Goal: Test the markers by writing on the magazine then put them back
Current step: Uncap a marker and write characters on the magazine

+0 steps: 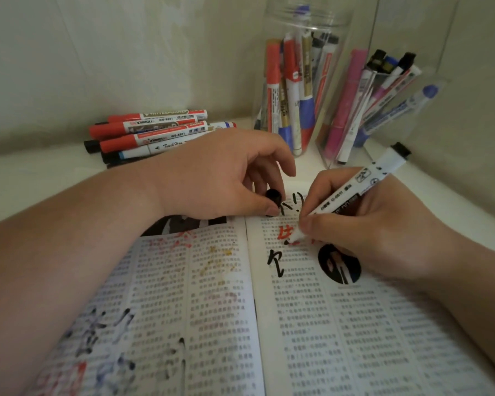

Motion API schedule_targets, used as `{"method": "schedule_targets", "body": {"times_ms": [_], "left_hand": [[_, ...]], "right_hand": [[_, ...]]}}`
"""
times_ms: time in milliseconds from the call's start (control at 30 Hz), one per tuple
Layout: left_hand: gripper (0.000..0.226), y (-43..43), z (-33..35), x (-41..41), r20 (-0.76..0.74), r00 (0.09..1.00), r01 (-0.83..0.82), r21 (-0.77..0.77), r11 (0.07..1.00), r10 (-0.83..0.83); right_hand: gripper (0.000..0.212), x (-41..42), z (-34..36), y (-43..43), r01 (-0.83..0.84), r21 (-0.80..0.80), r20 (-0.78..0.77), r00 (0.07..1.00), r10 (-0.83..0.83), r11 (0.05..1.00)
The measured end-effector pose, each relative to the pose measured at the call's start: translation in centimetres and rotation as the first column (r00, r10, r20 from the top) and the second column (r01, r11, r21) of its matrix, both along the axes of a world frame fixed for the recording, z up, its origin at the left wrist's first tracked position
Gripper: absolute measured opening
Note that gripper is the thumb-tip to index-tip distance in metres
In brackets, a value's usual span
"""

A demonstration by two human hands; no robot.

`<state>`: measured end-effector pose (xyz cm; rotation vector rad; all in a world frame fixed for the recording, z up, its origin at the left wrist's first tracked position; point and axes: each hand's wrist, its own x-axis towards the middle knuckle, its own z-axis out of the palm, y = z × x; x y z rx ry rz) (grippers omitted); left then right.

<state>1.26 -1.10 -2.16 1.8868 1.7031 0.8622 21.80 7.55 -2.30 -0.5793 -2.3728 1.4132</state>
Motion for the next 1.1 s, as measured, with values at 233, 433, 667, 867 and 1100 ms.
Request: {"method": "schedule_targets", "body": {"times_ms": [233,433,667,867,1100], "left_hand": [[0.047,-0.12,0.17,0.24,-0.046,0.999,0.001,-0.017,1.000,-0.002],[0.048,-0.16,0.16,0.26,-0.086,0.996,-0.014,-0.019,1.000,0.012],[0.051,-0.15,0.36,0.47,-0.092,0.996,0.002,-0.030,1.000,-0.005],[0.050,-0.20,0.37,0.35,-0.086,0.996,0.017,-0.040,0.999,-0.020],[0.049,-0.14,0.21,0.27,-0.111,0.994,0.008,-0.030,1.000,-0.011]], "right_hand": [[0.005,0.01,0.11,-0.21,-0.054,-0.007,0.048,0.997,0.054,0.999],[0.006,0.01,0.22,0.39,-0.008,0.011,0.059,0.998,0.007,1.000],[0.006,0.20,0.50,-0.04,-0.159,-0.118,0.070,0.983,0.168,0.980],[0.006,0.17,0.39,0.21,-0.116,-0.085,0.039,0.992,0.120,0.990],[0.008,0.05,0.09,0.44,-0.071,-0.032,0.016,0.997,0.072,0.997]]}}
